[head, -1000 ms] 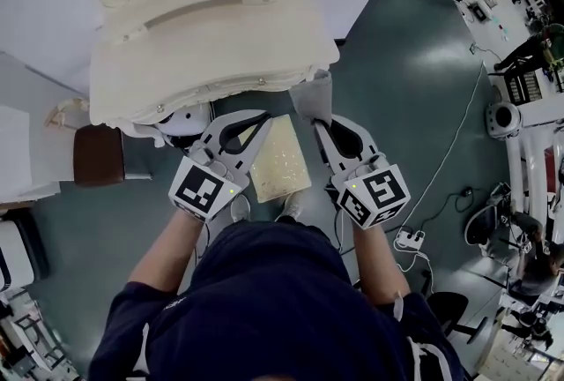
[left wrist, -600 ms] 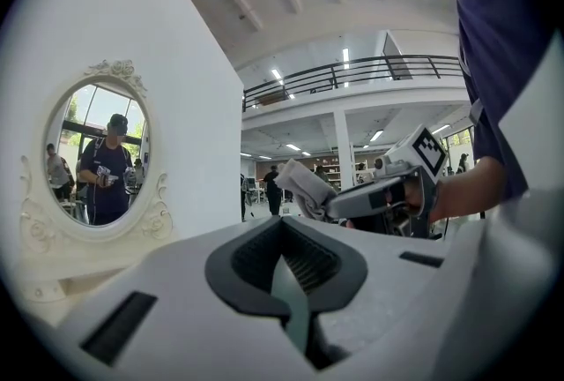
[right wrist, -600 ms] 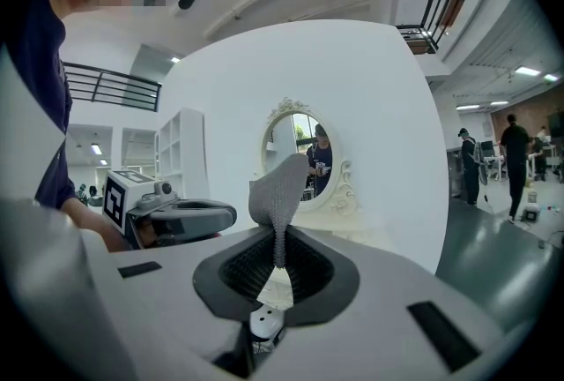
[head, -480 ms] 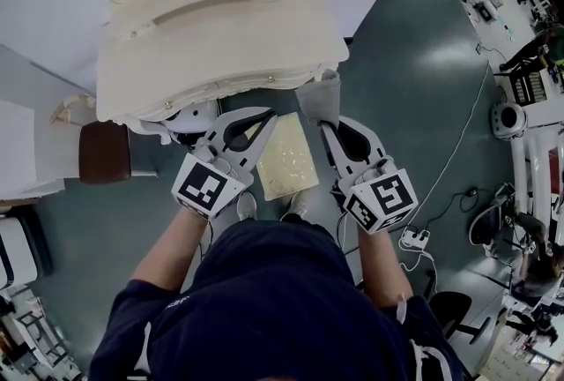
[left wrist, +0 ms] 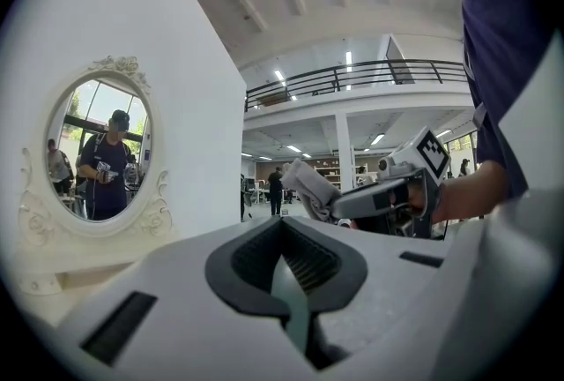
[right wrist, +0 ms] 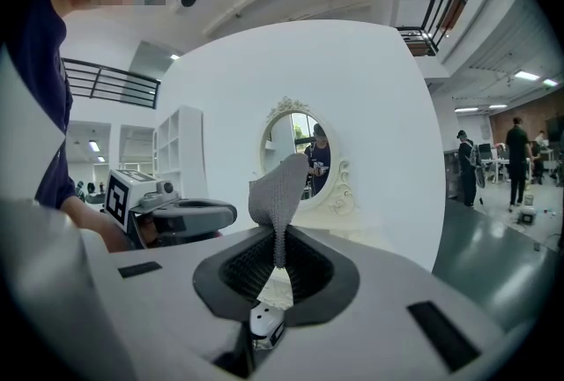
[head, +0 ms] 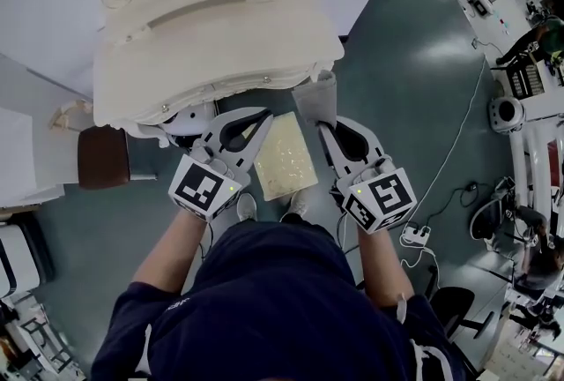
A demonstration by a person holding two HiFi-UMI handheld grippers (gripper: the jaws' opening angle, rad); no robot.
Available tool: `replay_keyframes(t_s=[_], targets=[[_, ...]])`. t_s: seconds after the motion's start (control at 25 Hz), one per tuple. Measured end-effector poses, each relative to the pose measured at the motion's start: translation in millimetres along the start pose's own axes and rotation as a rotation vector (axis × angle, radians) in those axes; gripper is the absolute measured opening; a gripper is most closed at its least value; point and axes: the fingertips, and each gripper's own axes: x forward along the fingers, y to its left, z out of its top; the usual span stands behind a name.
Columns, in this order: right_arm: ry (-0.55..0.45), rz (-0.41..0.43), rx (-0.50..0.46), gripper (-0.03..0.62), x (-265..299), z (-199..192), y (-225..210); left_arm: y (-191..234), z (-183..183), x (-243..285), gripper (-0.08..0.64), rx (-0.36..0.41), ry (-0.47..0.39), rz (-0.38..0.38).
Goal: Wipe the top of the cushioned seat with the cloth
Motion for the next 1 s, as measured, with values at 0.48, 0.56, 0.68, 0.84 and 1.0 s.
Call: replay_keyframes(t_s=[0.48, 0.56, 0.68, 0.84, 1.0], targets=[[0.007, -0.007, 0.01, 0.038, -3, -3, 1, -3, -6, -2, 0.007, -0.011, -0.002, -0.009], [0.011, -0.006, 0.012, 0.038, -3, -5, 2, -3, -7, -3, 0.006, -0.012, -0.005, -0.011], [0.014, -0.008, 0.012, 0.038, -3, -6, 4, -3, -9, -6, 0.006, -0.013, -0.002, -0.011], [0.016, -0.008, 0.008, 0.038, -3, -6, 8, -1, -8, -10, 0.006, -0.017, -0.016, -0.004], [0.019, -0.006, 0.002, 0.038, -4, -7, 15, -2, -7, -15, 0.007, -0.011, -0.019, -0.005]])
